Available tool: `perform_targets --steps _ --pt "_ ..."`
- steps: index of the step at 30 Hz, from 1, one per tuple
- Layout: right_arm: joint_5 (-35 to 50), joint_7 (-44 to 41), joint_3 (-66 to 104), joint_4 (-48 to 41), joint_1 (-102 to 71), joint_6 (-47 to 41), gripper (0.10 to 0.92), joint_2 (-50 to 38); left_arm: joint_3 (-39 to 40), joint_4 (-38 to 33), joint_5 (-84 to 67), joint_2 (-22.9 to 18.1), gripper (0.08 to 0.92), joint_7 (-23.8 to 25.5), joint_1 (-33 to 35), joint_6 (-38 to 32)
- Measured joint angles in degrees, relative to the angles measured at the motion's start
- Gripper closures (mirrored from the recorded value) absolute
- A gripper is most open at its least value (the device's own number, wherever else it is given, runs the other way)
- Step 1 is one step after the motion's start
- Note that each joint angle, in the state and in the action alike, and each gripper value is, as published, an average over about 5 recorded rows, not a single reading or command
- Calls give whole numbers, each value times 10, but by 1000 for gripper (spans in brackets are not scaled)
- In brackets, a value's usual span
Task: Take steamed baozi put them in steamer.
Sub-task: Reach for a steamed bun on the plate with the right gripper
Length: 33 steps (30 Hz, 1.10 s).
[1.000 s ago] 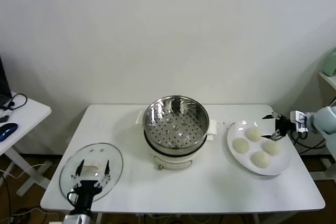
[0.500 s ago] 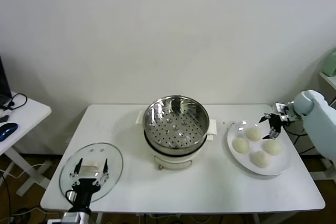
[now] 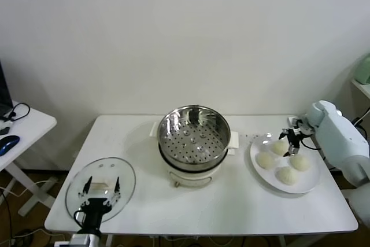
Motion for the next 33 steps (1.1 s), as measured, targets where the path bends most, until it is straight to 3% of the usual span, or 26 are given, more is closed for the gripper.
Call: perform_targets --steps 15,22,33 --pt "-34 25 15 -23 1 1 203 18 0 9 0 1 177 -1 2 -6" --pt "-39 26 18 -25 1 0 315 20 -1 9 -1 1 177 -1 3 -7" --pt "-42 24 24 -22 1 4 330 19 0 10 -3 -1 177 -7 5 -4"
